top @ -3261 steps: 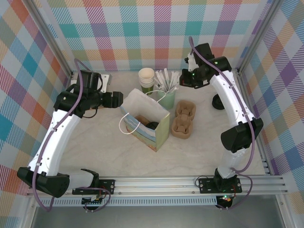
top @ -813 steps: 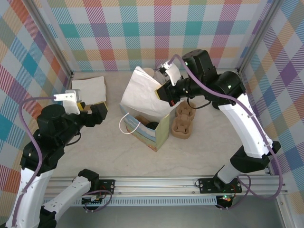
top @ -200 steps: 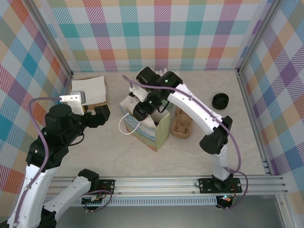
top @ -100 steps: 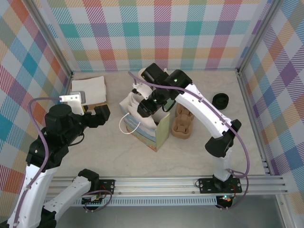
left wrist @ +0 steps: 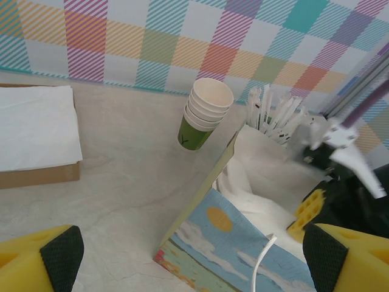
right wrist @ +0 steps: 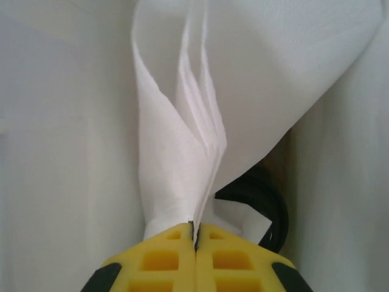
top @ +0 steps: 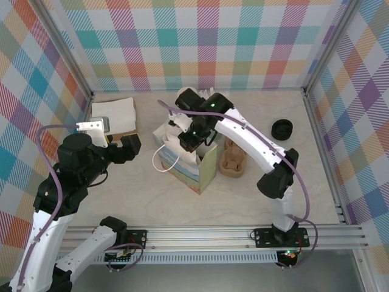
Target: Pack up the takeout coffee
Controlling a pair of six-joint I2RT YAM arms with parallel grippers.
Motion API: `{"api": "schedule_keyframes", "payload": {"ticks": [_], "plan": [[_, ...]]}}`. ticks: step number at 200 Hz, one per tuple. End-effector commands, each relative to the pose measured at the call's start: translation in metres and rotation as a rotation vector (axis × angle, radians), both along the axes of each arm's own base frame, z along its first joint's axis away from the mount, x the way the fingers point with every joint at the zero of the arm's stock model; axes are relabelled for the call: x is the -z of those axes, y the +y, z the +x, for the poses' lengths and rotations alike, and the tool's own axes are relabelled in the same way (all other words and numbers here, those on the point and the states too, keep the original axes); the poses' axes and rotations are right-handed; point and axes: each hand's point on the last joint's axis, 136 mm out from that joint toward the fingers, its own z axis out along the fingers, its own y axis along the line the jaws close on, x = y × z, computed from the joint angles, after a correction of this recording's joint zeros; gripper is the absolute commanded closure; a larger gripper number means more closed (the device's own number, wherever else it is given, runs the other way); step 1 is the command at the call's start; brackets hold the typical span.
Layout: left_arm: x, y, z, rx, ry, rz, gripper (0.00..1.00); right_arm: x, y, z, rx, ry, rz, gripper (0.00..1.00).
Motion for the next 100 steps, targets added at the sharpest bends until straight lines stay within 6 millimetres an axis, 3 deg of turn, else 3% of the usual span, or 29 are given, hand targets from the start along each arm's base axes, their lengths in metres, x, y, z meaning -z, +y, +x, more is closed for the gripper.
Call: {"api": "schedule_keyframes", "payload": {"ticks": [1, 40, 70, 100], "plan": [[-0.003, -0.003, 0.003, 0.004, -0.020, -0.021, 0.05, 0.024, 0.004, -0.001, -0.016, 0.037, -0.039, 1.00], [-0.004, -0.004, 0.003, 0.006, -0.024, -0.023, 0.05, 0.039, 0.006, -0.004, -0.028, 0.079, -0.059, 0.99], [-0.002, -0.004, 0.003, 0.005, -0.019, -0.020, 0.05, 0.016, 0.007, -0.004, -0.027, 0.041, -0.007, 0.92], [-0.003, -0.005, 0.003, 0.008, -0.021, -0.027, 0.05, -0.013, 0.005, -0.005, -0.025, -0.005, 0.042, 0.74]]}}
